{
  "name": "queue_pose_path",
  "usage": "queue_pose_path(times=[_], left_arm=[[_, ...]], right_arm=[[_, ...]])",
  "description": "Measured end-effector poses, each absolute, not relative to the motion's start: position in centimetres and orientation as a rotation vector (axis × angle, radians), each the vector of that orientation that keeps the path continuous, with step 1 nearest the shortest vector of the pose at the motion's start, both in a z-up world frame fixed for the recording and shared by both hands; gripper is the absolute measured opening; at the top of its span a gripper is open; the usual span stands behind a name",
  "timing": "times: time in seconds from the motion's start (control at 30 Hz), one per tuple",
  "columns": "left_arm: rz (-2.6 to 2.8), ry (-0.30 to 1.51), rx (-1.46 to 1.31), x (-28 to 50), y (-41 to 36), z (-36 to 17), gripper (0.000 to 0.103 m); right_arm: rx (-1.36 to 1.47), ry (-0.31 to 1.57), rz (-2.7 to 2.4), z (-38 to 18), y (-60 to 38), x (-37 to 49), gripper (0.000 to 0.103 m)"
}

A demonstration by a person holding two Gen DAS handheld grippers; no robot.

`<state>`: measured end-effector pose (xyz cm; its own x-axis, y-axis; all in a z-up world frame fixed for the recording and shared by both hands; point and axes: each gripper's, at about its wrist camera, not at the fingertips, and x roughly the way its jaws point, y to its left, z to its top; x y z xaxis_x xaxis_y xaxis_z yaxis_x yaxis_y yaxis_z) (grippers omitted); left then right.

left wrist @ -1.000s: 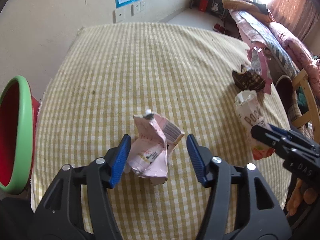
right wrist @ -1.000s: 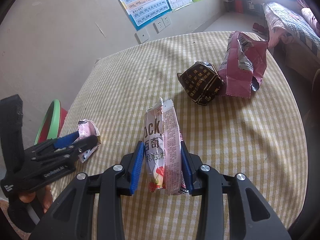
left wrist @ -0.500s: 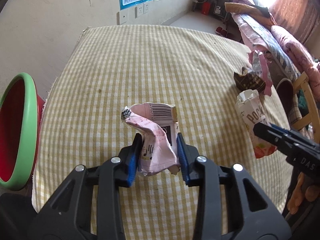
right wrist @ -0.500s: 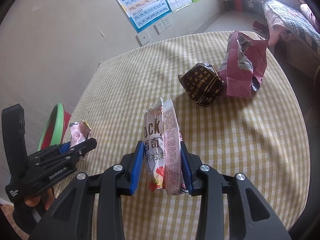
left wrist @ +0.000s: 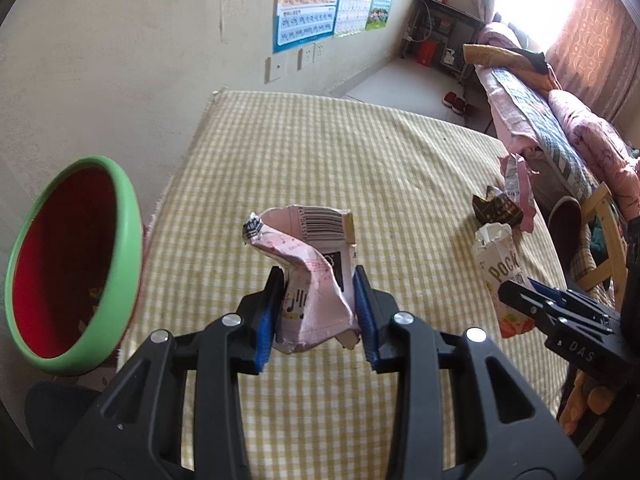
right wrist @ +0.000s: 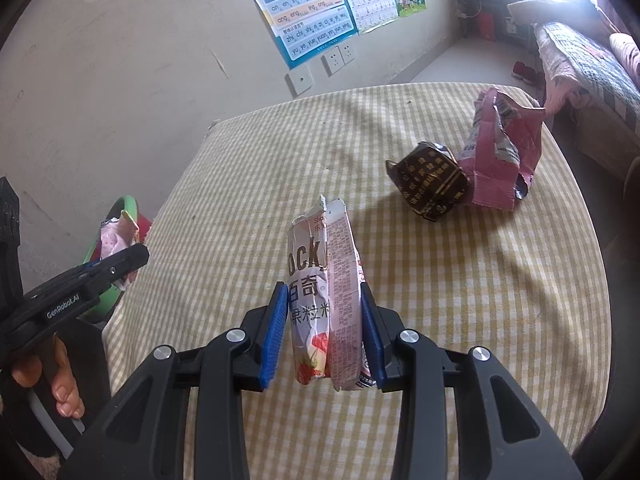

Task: Collect trash
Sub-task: 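Carry both items over the red bin and open both tools to drop them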

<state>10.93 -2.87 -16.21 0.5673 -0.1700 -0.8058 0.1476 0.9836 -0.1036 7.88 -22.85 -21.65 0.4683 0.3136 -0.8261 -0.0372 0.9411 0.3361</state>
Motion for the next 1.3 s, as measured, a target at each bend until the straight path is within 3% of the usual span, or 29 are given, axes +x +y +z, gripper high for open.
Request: queue_pose_path(times=[0.53, 1.3], left_arm=[[-0.053, 0.816, -0.105, 8.5, 4.1, -11.6, 0.034], [0.036, 0.734, -0.198, 6.9, 10.9, -10.3, 0.034]], right_arm=[[0.173, 1.008, 0.307, -16.5, -15.5, 6.9, 0.034], [0.112, 1.010, 0.408, -15.1, -9.3, 7.5, 0.034]])
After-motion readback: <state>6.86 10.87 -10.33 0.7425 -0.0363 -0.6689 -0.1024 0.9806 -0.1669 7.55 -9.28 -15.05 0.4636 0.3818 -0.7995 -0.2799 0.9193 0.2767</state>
